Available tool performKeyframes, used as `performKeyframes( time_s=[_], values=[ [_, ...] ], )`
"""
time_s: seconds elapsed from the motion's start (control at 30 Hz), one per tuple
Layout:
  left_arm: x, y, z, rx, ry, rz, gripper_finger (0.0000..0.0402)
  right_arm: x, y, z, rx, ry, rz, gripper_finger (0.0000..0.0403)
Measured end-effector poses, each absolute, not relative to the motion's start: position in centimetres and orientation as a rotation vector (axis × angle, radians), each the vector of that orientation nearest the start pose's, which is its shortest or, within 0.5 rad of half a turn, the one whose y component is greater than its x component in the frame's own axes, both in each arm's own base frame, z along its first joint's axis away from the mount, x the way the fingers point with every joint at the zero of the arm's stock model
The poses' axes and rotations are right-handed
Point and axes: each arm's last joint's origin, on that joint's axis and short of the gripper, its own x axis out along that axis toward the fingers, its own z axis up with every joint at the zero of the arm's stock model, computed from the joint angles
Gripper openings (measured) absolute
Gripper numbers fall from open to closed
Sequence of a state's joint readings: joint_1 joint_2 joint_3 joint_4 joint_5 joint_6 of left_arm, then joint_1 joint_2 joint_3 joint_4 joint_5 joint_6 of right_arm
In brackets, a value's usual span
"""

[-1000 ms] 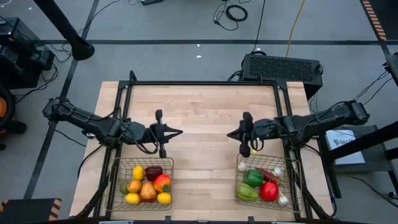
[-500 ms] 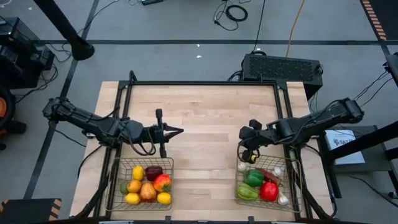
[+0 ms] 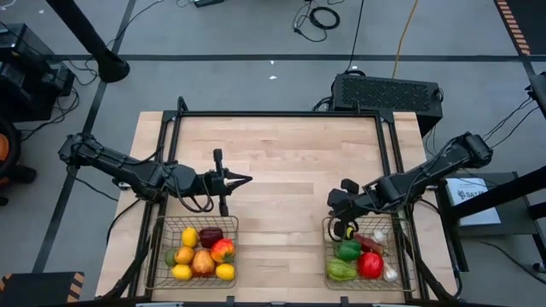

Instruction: Sort produce into baskets

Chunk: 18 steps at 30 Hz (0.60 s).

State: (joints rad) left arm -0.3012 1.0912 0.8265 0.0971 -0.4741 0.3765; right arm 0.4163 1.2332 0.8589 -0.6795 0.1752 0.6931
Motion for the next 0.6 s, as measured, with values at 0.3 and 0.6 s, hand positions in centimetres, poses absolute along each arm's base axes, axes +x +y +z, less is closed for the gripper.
performKeyframes(
  time_s=[0.3, 0.6],
  values=[
    [23.6, -5.9, 31.6, 0.434, 0.186, 0.142, 0.002, 20.6, 10.0, 23.5, 0.362, 1.032, -0.144, 0.0],
    [23.6, -5.9, 31.8, 0.426, 0.168, 0.151, 0.002, 20.2, 9.1, 25.1, 0.261, 1.048, -0.231, 0.0]
  ],
)
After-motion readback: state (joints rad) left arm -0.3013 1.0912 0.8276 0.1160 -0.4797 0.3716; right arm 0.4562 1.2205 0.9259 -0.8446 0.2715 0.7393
